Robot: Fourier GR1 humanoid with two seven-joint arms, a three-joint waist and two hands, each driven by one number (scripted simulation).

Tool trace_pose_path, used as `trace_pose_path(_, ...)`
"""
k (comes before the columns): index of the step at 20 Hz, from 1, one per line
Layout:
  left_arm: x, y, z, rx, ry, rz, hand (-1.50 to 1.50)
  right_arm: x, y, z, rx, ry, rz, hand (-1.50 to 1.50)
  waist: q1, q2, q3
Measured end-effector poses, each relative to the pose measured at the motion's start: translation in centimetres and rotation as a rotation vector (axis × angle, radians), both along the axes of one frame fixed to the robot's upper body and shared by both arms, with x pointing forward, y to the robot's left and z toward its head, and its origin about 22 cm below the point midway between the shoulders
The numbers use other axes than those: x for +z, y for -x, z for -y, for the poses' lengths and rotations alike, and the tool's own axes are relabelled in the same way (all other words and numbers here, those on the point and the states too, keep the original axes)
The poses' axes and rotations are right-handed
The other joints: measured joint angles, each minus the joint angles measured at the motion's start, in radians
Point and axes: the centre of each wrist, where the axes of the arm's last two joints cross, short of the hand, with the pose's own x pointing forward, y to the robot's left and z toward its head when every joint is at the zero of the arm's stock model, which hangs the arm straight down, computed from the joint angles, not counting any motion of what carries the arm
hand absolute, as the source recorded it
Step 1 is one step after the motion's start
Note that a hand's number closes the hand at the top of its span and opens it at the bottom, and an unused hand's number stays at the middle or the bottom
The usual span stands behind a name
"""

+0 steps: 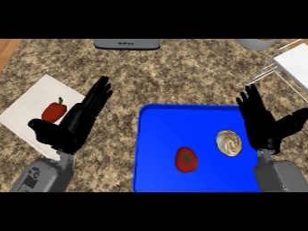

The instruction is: Pick the cupcake from the tray and place it in the tiered shelf

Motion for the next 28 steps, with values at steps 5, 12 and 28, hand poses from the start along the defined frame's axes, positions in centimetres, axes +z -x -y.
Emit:
trace_pose_path(5, -1.5, 0.6, -5.1, 0.172, -0.115, -0.071, 0.0, 2.5, -1.1, -1.8, 0.106, 0.195, 0.193, 1.5, 0.017, 0.012, 0.011)
trace_pose_path(12, -3.7, 2.5, -11.2, 0.371, -0.225, -0.211, 0.0, 0.9, 0.3, -0.2, -0.134, 0.712, 0.246, -1.5, 0.006, 0.014, 0.008)
trace_pose_path(28, -4.5, 5.0, -15.6, 0.457, -0.252, -0.26, 0.0, 0.6, 6.1, -5.1, -0.049, 1.279, -0.013, -1.5, -0.033, 0.005, 0.007)
